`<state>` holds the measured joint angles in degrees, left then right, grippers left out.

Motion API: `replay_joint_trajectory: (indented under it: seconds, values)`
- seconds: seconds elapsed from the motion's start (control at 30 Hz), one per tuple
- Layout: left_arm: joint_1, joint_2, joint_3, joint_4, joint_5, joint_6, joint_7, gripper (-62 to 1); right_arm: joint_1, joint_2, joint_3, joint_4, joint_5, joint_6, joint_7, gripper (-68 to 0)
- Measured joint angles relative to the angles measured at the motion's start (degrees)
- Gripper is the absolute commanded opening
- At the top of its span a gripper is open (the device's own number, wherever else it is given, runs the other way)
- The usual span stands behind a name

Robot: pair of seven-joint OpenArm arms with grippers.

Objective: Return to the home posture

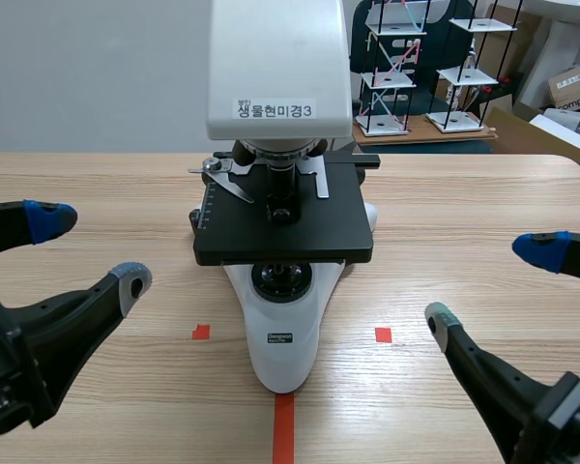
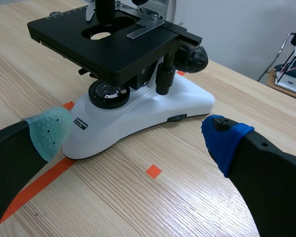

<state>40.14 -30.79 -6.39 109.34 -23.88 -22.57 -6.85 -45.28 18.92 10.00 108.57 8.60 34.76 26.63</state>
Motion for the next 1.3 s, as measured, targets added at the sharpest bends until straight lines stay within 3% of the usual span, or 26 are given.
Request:
replay_joint_trajectory:
  seconds: [1.3]
  values:
    - [0.0,0.0,0.0,0.0,-0.02,0.07,1.46,-6.7,0.0,0.0,0.0,0.0,0.31,0.0,-0.09,-9.8]
